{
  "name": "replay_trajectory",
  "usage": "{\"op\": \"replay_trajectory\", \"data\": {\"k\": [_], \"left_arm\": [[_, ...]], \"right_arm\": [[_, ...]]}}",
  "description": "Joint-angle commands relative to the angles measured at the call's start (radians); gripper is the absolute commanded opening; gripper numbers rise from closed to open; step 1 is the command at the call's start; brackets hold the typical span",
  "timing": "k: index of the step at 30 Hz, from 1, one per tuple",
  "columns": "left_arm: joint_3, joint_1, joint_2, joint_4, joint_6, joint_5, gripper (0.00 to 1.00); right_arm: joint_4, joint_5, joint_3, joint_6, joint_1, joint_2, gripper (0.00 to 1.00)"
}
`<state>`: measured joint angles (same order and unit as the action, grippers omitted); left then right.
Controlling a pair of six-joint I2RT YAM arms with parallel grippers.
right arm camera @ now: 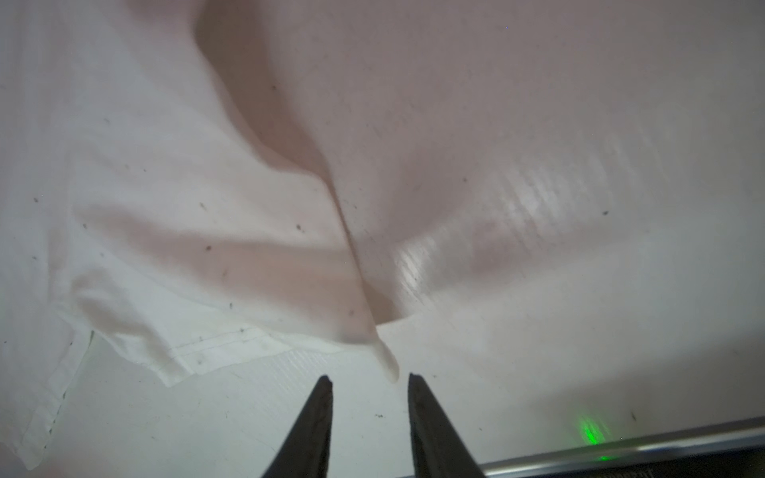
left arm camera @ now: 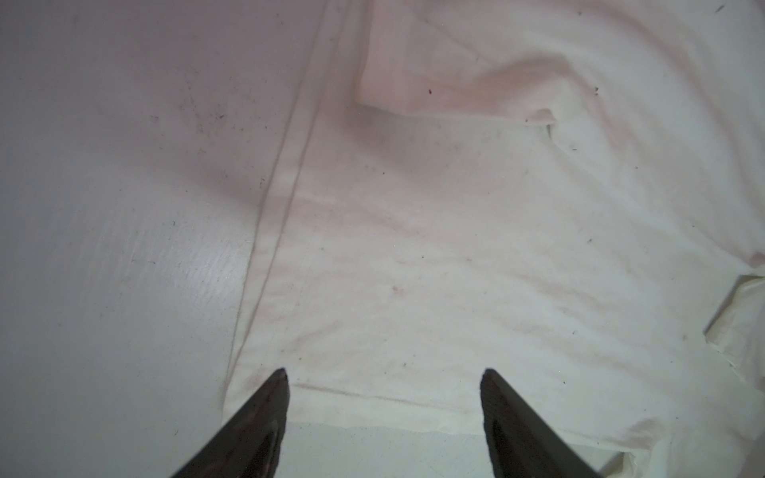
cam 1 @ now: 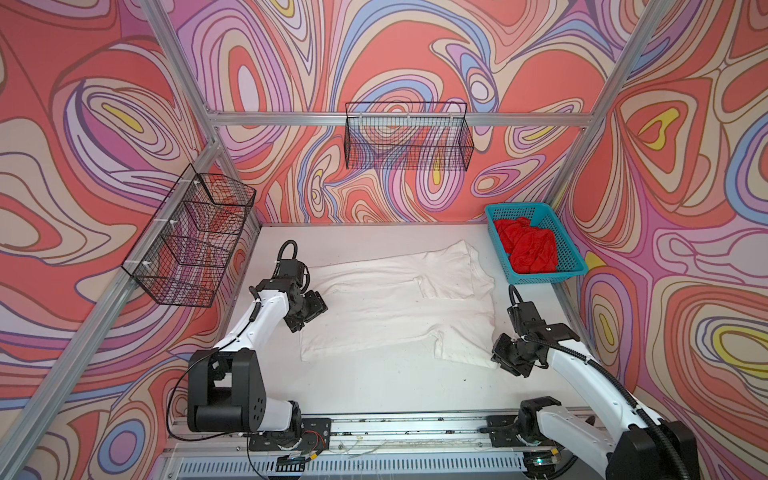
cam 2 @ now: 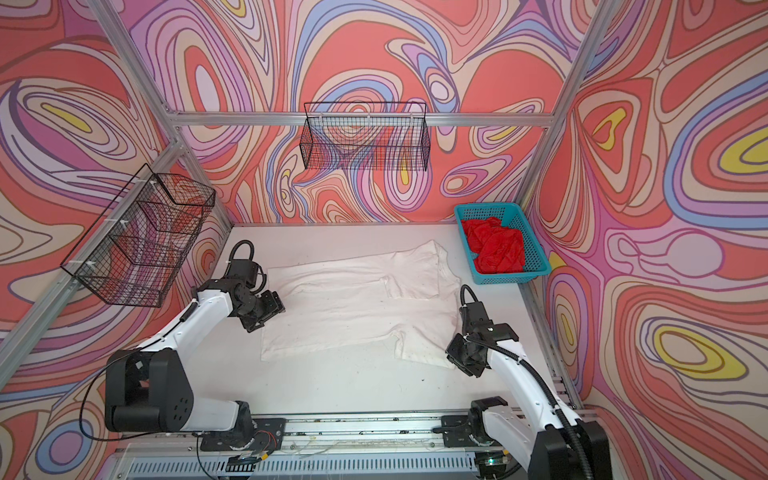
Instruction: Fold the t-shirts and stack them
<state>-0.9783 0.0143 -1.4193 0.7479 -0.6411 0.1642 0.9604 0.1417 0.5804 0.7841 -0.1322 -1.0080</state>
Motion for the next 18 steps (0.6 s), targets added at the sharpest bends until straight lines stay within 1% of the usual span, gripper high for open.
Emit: {"op": "replay_trajectory", "data": {"k": [1,11,16,18], "left_arm": [[0.000,0.007,0.003,-0.009,-0.013,0.008,0.75],[0.013,0.007,0.023,0.002,-0.013,-0.008,0.75],[0.024,0.007,0.047,0.014,-0.018,-0.017,0.75],[0.031,0.007,0.060,0.020,-0.019,-0.025,0.75]], "right_arm": [[-0.007,-0.030,-0.026,0.033,-0.017,-0.007,0.32],[-0.116,-0.066,-0.087,0.072,-0.074,-0.049,0.29],[-0.162,-0.083,-0.084,0.051,-0.085,-0.093,0.27],[-0.161,-0.096,-0.079,0.038,-0.086,-0.098,0.25]]}}
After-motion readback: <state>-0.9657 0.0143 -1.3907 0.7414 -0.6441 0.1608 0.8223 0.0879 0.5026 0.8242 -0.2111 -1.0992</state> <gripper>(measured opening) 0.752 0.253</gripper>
